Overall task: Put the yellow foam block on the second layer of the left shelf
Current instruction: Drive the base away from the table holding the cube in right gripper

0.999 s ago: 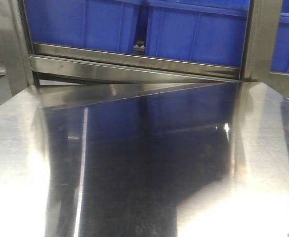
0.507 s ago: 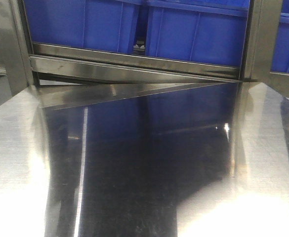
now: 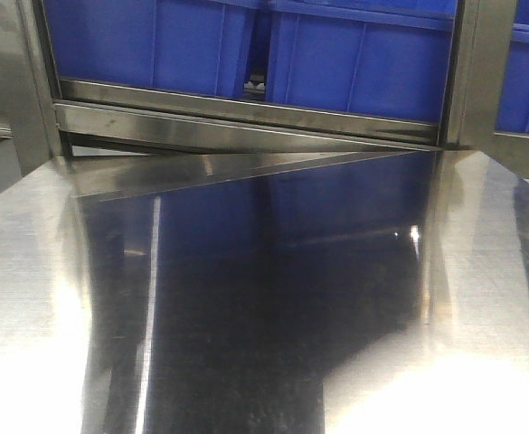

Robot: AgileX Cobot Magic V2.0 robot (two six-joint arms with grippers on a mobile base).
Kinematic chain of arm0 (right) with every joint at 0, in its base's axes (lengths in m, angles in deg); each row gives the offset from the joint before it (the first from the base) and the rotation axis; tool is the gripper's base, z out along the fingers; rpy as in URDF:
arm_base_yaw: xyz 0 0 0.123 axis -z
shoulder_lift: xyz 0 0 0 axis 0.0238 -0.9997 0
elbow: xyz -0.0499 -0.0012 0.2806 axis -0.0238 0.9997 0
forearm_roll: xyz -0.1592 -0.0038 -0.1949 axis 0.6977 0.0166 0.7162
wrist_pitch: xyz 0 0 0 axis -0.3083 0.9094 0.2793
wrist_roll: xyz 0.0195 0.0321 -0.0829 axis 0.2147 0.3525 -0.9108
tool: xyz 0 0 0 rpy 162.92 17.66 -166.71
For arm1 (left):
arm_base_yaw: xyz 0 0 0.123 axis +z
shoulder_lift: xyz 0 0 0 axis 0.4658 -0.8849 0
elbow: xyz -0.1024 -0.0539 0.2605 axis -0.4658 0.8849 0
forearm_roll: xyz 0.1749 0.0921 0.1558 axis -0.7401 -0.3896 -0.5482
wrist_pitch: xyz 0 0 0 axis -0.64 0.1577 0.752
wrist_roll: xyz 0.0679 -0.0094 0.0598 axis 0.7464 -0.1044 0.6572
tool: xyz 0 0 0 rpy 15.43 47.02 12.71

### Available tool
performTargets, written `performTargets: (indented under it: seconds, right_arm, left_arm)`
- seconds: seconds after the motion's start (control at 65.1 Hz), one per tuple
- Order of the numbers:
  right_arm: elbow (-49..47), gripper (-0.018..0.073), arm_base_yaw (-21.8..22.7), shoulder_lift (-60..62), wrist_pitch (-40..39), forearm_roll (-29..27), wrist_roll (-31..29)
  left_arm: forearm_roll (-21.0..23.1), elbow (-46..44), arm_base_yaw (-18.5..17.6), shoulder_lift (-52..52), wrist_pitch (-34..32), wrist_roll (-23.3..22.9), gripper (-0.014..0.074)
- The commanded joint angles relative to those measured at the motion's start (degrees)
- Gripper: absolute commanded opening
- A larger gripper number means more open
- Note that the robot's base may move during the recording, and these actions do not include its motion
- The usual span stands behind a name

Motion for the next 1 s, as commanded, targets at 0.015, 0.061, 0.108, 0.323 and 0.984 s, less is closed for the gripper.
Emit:
performTargets:
  seconds: [0.015, 0.061, 0.108, 0.323, 0.984]
  right_arm:
    - [-1.64, 0.0475, 1.77, -0.11, -5.46, 0.00, 0.07]
    - [-1.64, 0.0475, 1.82, -0.11, -5.60, 0.00, 0.07]
    - [-1.64, 0.0475, 1.82, -0.11, -5.60, 0.00, 0.07]
    - [-1.64, 0.0475, 1.82, -0.11, -5.54, 0.00, 0.07]
    - [-1.64, 0.0475, 1.82, -0.11, -5.54, 0.00, 0.07]
  left_arm:
    - [0.35, 1.43, -0.17, 1.21, -4.67, -0.27, 0.0137]
    - [0.35, 1.43, -0.17, 1.21, -4.67, -0.27, 0.0137]
    - [0.35, 1.43, -0.17, 1.21, -4.67, -0.27, 0.0137]
    - [0.35, 1.43, -0.17, 1.21, -4.67, -0.27, 0.0137]
    - [0.35, 1.43, -0.17, 1.21, -4.67, -0.27, 0.0137]
